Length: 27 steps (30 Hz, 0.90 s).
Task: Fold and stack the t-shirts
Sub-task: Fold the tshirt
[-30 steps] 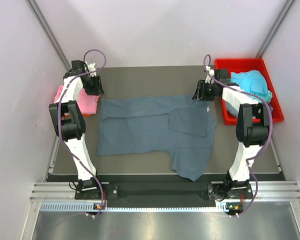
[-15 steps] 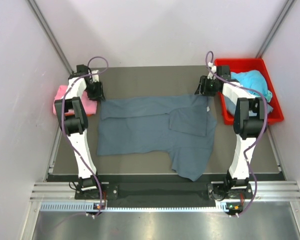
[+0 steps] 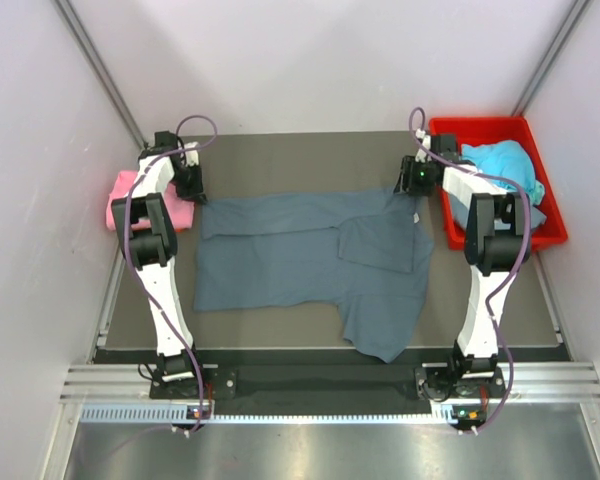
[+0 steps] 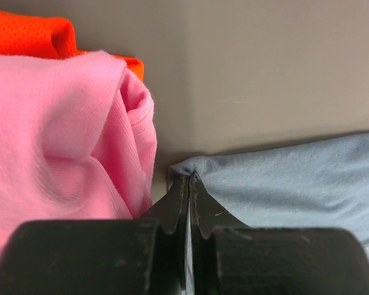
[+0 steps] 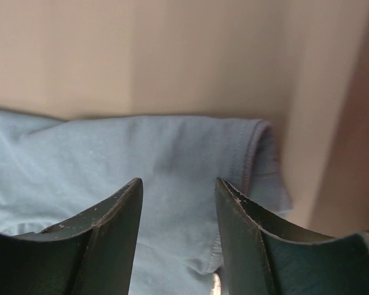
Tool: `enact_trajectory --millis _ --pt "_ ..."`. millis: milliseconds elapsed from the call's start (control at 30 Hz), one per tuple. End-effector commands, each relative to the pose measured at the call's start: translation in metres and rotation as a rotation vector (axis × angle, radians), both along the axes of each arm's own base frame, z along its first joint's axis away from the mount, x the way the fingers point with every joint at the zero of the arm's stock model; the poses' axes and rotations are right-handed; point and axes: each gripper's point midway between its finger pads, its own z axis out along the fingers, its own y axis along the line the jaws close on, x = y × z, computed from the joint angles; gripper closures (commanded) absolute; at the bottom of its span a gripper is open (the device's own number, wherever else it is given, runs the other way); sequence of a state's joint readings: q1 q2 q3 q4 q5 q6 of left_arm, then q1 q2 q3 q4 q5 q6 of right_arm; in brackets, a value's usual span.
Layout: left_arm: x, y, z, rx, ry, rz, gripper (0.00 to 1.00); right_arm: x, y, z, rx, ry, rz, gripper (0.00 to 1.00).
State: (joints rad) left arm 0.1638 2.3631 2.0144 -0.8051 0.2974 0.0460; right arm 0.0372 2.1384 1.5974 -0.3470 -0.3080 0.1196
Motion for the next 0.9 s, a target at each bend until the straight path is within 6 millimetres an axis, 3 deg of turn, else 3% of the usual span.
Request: enact_trajectory --millis 0,67,167,533,767,867 --pt "0.010 0.002 0.011 -0.010 -0.037 0.009 0.99 0.025 -0.008 0.052 -0.057 -0.149 -0.018 0.50" --pt "0.010 0.000 0.012 -0.017 -0.041 0.007 1.00 0.028 -0.012 0.063 -0.073 -0.174 -0.027 0.50" --pt "0.010 -0.003 0.013 -0.036 -0.043 0.001 1.00 0.027 -0.014 0.063 -0.091 -0.177 -0.026 0.50" --pt "0.008 -0.010 0.022 -0.072 -0.052 -0.001 1.00 0.005 -0.019 0.013 -0.144 -0.072 -0.010 0.51" --pt "0.013 -0.007 0.023 -0.061 -0.067 0.003 1.00 0.019 -0.029 0.005 -0.195 -0.080 -0.019 0.96" --pt "0.019 -0.006 0.023 -0.054 -0.080 0.002 1.00 0.033 -0.035 0.011 -0.205 -0.111 -0.040 1.00"
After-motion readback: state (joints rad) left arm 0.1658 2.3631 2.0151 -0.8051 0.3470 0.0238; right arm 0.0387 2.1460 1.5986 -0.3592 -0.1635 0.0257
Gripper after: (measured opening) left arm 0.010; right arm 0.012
